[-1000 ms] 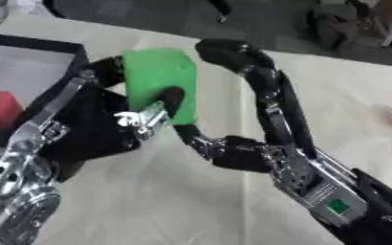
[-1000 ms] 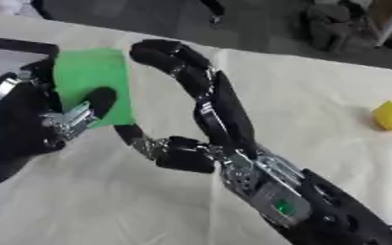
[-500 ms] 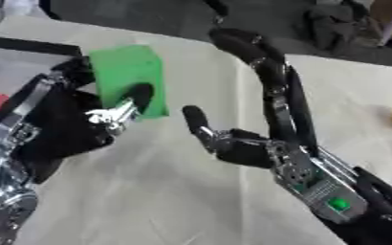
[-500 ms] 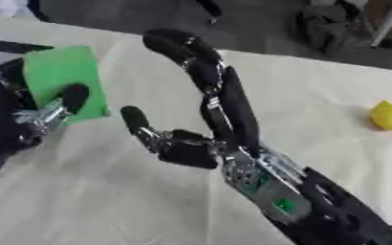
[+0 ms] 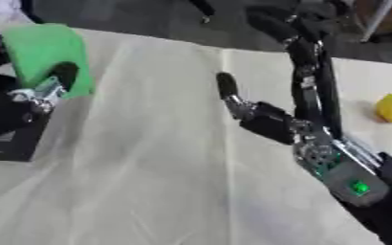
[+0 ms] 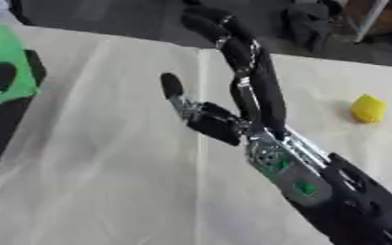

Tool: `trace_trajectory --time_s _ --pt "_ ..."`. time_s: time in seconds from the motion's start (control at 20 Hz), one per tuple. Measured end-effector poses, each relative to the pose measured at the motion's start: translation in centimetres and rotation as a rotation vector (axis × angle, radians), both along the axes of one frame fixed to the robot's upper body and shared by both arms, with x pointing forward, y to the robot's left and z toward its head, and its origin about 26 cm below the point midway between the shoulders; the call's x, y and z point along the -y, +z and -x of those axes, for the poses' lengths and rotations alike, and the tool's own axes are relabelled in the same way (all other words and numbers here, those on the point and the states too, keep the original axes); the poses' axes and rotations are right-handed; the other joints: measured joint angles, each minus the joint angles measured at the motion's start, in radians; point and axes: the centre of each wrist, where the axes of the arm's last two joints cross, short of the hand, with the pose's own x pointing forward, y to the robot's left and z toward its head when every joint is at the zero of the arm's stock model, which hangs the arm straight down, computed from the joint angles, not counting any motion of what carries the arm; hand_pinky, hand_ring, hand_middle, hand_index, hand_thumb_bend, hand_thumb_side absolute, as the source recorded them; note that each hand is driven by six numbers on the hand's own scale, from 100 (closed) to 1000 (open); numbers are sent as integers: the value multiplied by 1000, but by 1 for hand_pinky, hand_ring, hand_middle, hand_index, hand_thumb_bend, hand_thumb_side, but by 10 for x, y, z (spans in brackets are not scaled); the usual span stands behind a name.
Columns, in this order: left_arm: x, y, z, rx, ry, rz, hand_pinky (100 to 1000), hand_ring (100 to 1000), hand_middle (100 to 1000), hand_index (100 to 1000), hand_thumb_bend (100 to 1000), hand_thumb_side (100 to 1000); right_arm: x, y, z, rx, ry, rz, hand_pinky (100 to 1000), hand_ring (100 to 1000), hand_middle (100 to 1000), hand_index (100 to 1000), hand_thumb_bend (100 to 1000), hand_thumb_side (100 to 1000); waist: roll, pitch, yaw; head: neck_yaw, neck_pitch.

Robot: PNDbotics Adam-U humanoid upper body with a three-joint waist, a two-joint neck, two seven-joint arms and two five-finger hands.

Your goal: Pick up the objects with one hand, pass them to the other hand, and then place them into the box on the other side of the table.

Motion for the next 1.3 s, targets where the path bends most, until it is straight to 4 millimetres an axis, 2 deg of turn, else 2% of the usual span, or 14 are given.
trace_trajectory --time_s 0.2,0.45,0.75,1.05,1.25,1.3 --pt "-16 3 -8 6 103 -44 811 100 326 444 244 155 28 12 1 -13 -112 -79 801 818 754 827 177 100 2 0 -16 32 -2" --pt "-34 1 -21 9 206 -86 807 100 327 444 241 156 53 23 4 -36 -220 -187 796 815 750 825 211 100 1 10 -19 113 -12" --pt "-56 -3 -36 12 323 -120 803 100 331 447 232 162 62 24 6 -32 -276 -240 792 812 747 823 216 100 -11 22 -20 193 -31" --pt "-77 -12 -53 12 448 -145 805 100 382 508 209 176 63 23 6 -15 -292 -277 789 811 745 822 204 100 -27 34 -27 228 -51" --pt "-94 -21 -68 -5 559 -175 817 126 453 588 312 179 62 19 5 -14 -297 -306 787 810 743 821 198 100 -35 42 -34 233 -60" --pt "-98 -23 -71 -12 580 -183 827 148 470 611 391 184 61 18 5 -13 -297 -314 787 810 743 821 197 100 -37 43 -36 233 -62"
